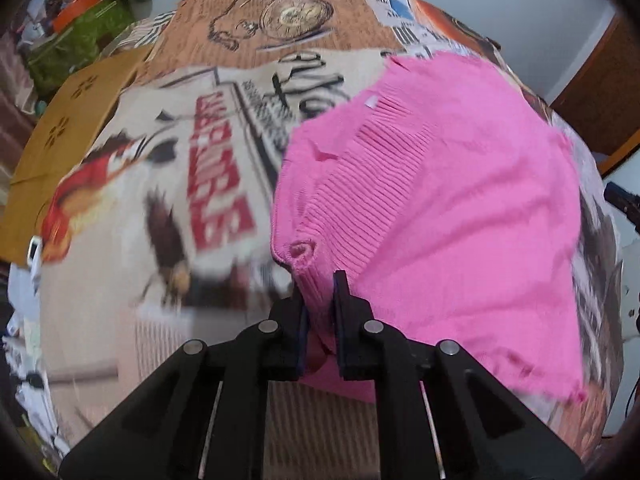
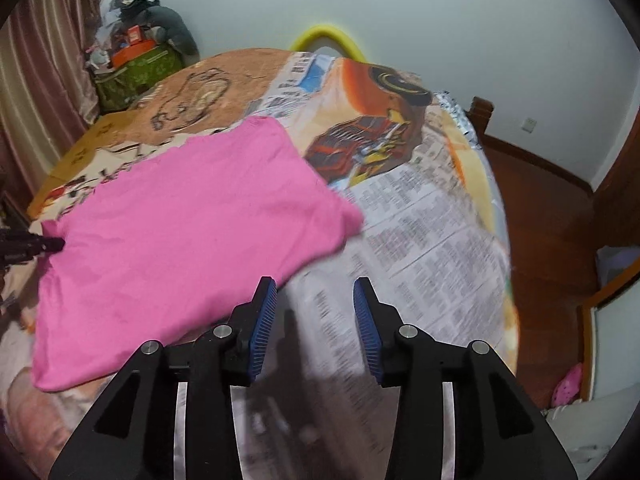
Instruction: Fold small clothes
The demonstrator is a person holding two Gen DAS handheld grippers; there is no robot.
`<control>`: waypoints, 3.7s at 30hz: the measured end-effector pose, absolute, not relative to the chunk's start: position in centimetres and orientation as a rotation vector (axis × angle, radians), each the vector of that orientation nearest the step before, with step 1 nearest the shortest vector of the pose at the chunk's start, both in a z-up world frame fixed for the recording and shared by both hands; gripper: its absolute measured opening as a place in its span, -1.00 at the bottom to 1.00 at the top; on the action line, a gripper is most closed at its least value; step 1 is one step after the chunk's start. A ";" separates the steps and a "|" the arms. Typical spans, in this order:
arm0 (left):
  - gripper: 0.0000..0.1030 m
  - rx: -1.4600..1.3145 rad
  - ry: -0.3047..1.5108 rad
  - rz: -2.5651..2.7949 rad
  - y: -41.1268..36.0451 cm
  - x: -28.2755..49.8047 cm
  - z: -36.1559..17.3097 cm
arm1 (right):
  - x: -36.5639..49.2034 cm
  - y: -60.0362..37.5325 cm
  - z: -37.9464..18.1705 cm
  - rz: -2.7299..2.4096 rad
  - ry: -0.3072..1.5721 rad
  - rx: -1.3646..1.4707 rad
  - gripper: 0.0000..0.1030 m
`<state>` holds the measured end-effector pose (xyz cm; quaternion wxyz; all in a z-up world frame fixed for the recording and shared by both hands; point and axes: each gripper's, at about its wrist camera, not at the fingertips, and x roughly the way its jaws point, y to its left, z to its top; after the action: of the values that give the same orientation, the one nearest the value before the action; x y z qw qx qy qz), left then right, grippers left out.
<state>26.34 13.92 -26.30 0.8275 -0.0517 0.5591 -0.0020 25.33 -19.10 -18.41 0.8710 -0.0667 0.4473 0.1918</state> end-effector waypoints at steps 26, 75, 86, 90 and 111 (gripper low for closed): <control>-0.79 -0.121 1.124 -0.138 5.6 16.6 -23.3 | 15.2 -13.1 -22.3 0.563 1.134 -0.065 0.19; -0.74 -0.229 1.151 -0.153 8.3 17.6 -24.3 | 14.1 -14.2 -22.9 0.650 1.120 0.050 -0.46; -0.77 -0.091 1.037 -0.131 6.7 18.1 -20.1 | 13.5 -15.0 -21.3 0.658 1.033 0.057 -0.90; -0.77 -0.103 1.000 -0.144 6.5 19.8 -18.5 | 14.4 -15.9 -18.9 0.651 0.962 0.091 -0.90; -0.77 -0.199 0.974 -0.103 8.7 34.9 -17.9 | 26.0 -15.6 -14.8 0.606 0.797 0.089 -0.90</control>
<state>34.93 8.67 -17.94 0.8777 -0.0956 0.4669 -0.0494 26.03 -15.58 -14.80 0.8763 0.0428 0.3819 0.2906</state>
